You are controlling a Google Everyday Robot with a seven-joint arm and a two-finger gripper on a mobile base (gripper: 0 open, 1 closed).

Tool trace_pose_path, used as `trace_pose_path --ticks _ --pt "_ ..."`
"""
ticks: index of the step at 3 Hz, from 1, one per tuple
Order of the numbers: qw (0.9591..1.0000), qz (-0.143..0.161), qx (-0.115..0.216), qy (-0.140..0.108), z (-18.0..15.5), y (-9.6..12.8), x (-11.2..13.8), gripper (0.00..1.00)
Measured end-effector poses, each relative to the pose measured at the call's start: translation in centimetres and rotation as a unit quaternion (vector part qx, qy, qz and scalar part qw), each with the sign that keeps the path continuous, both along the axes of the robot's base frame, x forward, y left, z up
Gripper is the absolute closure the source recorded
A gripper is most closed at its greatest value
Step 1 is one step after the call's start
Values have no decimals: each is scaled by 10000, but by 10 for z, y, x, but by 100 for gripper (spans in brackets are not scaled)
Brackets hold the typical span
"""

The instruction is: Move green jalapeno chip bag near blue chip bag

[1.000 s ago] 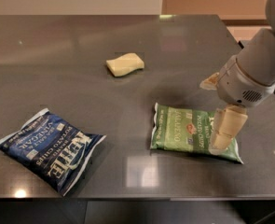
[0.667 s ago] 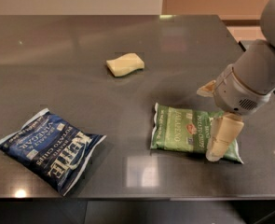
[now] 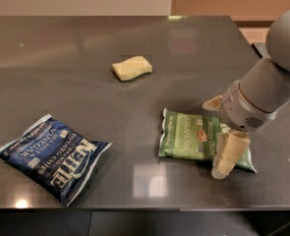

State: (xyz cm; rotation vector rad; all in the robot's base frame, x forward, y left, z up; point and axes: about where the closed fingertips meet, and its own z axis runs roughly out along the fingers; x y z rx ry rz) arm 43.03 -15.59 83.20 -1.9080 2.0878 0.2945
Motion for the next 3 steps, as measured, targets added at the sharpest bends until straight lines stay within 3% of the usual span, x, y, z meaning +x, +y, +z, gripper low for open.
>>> trace_pose_path --ticks 2,3 --pt "10000 22 21 2 -7 2 -2 4" --pt "10000 41 22 16 -4 3 -2 36"
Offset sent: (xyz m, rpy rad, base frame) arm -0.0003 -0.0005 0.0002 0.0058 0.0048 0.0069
